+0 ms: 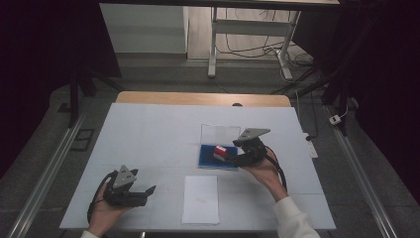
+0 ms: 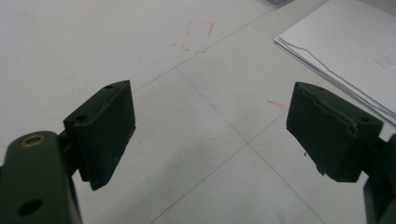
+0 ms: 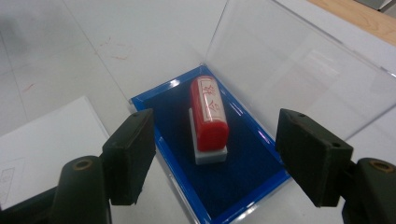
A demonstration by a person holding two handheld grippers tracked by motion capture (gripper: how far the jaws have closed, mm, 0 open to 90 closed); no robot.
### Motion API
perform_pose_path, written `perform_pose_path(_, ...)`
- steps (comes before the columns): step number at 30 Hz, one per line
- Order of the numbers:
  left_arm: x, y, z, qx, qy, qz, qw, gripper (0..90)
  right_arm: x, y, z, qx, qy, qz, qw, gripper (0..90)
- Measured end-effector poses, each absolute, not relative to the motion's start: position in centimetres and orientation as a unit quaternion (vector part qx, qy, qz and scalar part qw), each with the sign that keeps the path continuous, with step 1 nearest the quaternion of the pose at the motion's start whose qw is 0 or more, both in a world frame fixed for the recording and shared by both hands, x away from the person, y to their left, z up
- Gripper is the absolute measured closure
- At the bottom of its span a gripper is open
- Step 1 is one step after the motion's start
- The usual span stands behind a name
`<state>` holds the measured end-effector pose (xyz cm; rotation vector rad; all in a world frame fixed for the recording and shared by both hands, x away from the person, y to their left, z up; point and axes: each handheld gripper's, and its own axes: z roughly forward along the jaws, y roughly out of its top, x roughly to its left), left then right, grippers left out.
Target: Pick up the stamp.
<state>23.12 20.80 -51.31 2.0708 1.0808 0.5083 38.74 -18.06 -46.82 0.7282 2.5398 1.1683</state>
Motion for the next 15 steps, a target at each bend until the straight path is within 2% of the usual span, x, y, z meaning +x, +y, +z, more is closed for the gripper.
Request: perform_pose_path(15,23.1,20.7,-51.4,0.808,0.420,0.197,0.365,15.8,39.9,-15.8,-47.6,0.240,0.879,0.391,0.127,35.7)
